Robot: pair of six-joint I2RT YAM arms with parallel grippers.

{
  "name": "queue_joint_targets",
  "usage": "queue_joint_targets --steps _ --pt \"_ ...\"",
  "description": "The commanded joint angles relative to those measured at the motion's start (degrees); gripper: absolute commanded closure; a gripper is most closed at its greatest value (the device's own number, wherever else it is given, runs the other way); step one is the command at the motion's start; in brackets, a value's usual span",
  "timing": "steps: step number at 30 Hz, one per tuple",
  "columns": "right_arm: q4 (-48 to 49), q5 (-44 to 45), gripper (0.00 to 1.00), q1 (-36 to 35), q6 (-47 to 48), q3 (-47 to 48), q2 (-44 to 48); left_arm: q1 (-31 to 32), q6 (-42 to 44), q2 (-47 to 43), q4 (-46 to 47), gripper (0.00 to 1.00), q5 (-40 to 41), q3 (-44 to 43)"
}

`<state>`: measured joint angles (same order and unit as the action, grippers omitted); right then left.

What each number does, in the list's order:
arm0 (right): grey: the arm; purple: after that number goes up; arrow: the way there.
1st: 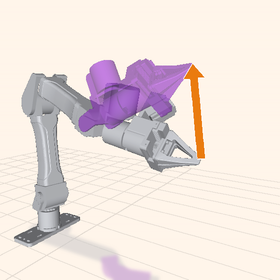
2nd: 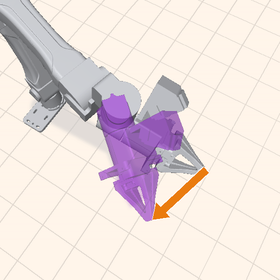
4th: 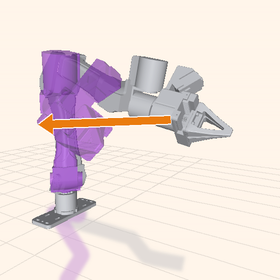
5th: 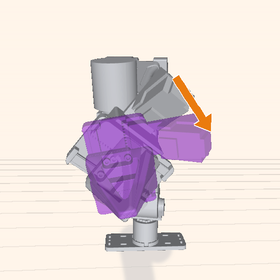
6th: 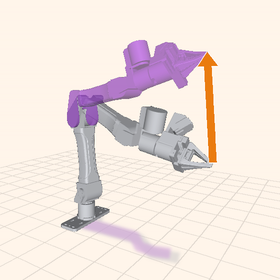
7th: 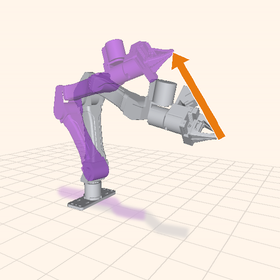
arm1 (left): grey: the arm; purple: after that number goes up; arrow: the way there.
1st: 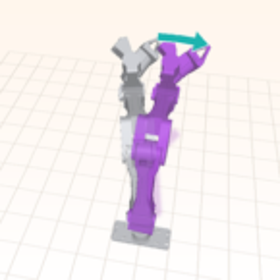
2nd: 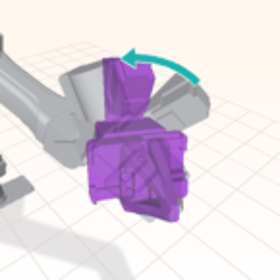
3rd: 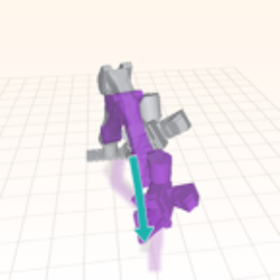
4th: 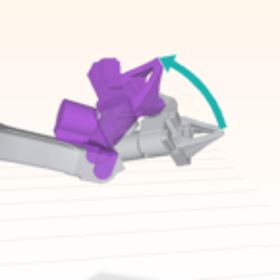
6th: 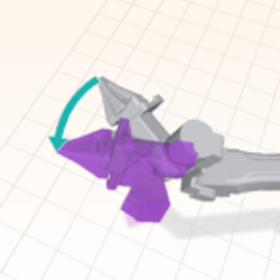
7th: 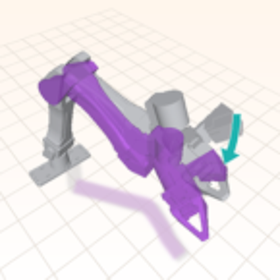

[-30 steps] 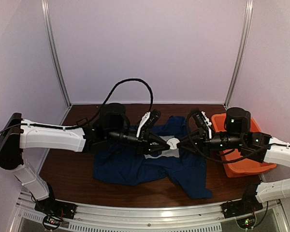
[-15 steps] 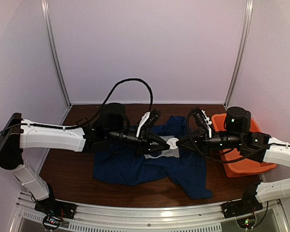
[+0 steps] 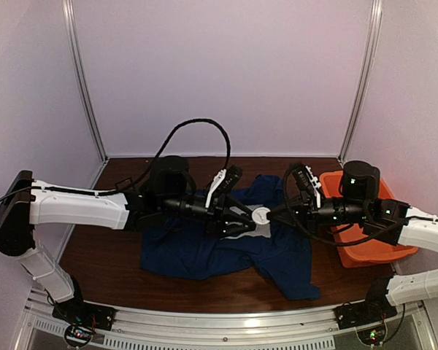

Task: Pin the brooch onto the clothing
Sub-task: Pass from the left arm to the right, then open the brooch.

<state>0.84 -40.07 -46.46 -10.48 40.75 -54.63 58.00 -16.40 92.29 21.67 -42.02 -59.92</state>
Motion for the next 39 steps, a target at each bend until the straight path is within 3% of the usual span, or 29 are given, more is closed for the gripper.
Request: queue_joint_targets --steps 1,14,20,36,39 --pt "-0.4 1.2 1.0 0.4 0.4 0.2 1.6 -0.5 0.1 -2.1 2.1 0.53 1.6 1.4" --pt "-7.0 3.6 1.0 0.6 1.0 0.9 3.5 -2.3 6.4 -6.1 -7.3 0.03 5.2 -0.3" --pt "-7.6 3.2 1.0 0.6 0.0 0.6 3.4 -2.3 11.8 -5.7 -14.9 0.02 4.8 -4.5" --pt "-6.8 1.2 1.0 0.6 -0.9 1.3 0.9 -0.5 15.4 -0.6 -21.0 0.02 4.7 -11.1" --pt "-6.2 0.8 1.0 0.6 -1.5 1.1 0.8 -0.3 15.8 1.2 -21.4 0.08 4.5 -12.8"
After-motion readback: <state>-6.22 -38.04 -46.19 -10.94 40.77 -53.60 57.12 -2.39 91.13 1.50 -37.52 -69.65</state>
